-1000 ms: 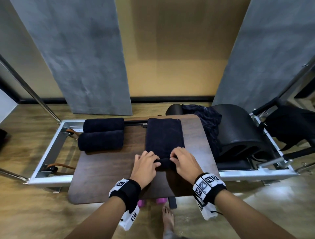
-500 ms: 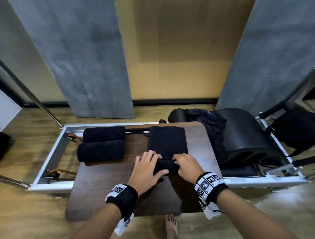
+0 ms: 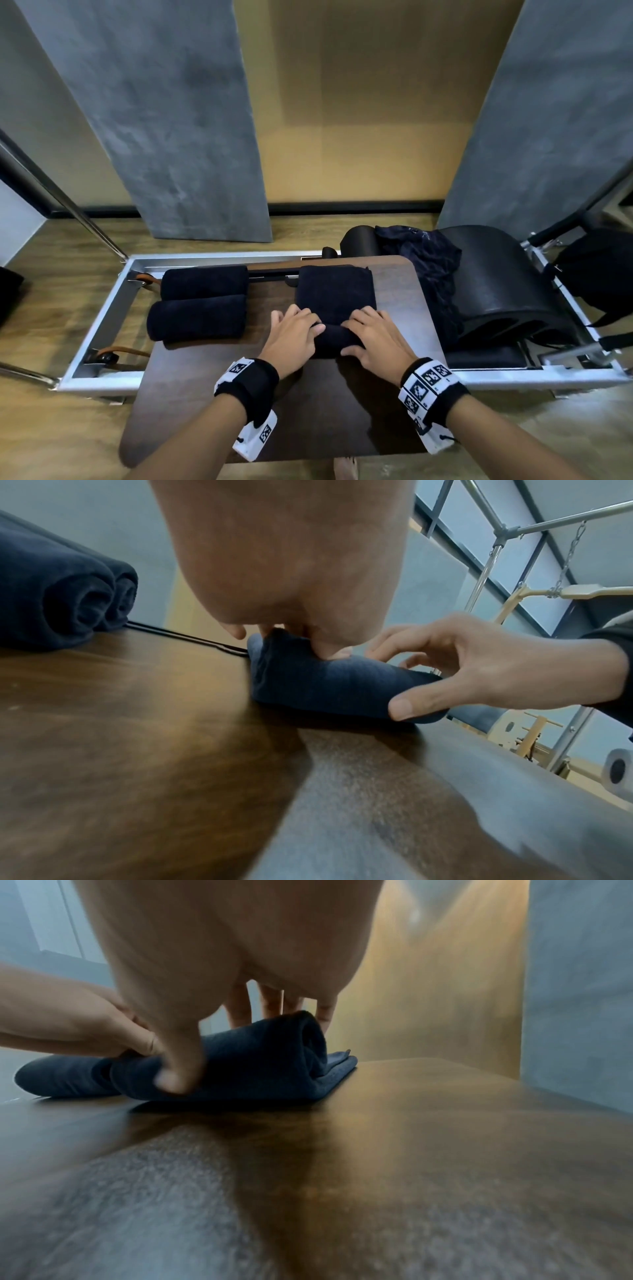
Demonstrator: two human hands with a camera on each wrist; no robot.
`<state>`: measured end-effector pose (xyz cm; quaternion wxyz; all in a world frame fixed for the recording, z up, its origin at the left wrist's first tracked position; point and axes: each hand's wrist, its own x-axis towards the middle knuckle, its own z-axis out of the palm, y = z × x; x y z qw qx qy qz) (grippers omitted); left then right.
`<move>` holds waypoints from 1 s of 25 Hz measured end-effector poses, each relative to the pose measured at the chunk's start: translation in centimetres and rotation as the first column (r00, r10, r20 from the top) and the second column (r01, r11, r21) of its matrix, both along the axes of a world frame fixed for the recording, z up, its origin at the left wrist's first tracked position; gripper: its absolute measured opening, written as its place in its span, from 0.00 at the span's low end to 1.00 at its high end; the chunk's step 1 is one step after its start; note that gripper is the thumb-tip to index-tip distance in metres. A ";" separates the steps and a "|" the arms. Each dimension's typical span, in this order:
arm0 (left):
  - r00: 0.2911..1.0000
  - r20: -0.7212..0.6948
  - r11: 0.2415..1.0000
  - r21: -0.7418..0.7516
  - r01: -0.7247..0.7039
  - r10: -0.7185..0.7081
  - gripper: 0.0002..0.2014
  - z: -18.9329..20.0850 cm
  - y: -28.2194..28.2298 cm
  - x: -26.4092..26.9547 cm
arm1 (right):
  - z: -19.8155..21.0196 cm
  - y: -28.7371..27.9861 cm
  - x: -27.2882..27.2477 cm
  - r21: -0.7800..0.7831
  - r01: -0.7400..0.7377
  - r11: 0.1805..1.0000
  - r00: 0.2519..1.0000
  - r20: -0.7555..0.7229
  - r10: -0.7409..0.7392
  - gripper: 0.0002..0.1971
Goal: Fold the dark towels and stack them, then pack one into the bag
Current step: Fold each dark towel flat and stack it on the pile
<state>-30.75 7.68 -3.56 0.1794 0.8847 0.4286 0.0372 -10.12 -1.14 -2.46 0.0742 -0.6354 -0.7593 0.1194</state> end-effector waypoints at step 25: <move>0.821 0.237 0.834 -0.353 -0.425 0.519 0.20 -0.8 7.0 4.1 | -0.7 8.9 6.0 -0.135 0.284 0.949 0.881 -0.355 -0.313 0.25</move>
